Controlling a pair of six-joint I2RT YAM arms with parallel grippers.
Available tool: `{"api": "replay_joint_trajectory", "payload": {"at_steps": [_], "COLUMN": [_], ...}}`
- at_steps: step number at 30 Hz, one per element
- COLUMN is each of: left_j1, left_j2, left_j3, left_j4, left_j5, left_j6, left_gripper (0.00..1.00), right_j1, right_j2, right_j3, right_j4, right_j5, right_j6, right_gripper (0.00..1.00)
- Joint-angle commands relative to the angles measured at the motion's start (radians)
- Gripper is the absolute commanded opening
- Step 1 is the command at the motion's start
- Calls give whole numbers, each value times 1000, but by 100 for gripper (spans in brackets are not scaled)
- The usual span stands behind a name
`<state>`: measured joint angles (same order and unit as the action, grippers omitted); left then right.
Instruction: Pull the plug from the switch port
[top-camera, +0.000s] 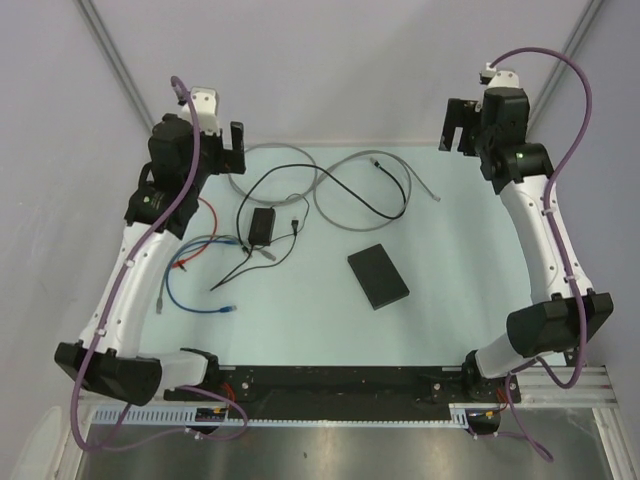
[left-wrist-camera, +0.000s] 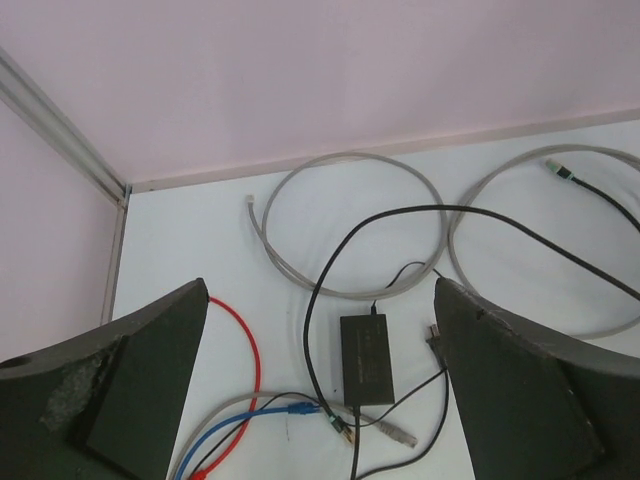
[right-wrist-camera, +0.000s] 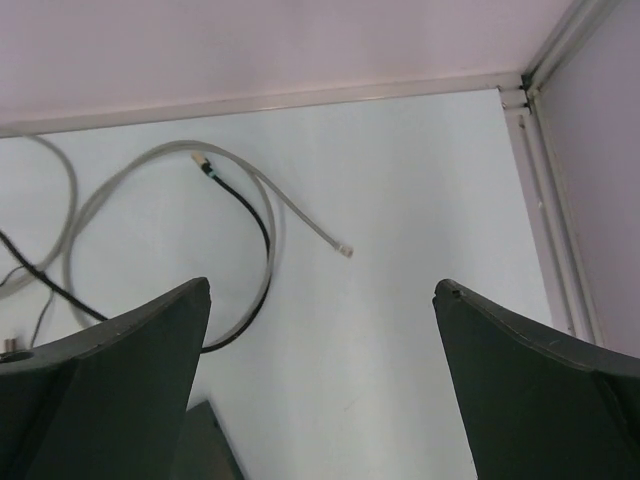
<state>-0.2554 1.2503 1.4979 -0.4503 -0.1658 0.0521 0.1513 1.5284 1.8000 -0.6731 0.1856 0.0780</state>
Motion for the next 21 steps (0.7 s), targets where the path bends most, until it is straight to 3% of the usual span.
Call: {"api": "replay_joint_trajectory", "payload": {"at_steps": [1,6,12,21], "left_j1": [51,125,139,142], "left_j2": [63,138,189,208], "left_j3": [5,79,117,116], "left_j4": [-17,-33,-33,-8], "left_j5": [11,-6,-37,45], "left_j6": [-14,-26,12,-46], "left_gripper": [100,100,100,100], "right_j1": [-21,-10,11,65], "right_j2": [23,3,36,58], "right_j3": [-105,-243,-240,-229], "right_j4": [61,202,265,276], "right_j5": [104,43,66,61], "right_j6": [-7,14,29,-9], "right_gripper": [100,100,100,100]}}
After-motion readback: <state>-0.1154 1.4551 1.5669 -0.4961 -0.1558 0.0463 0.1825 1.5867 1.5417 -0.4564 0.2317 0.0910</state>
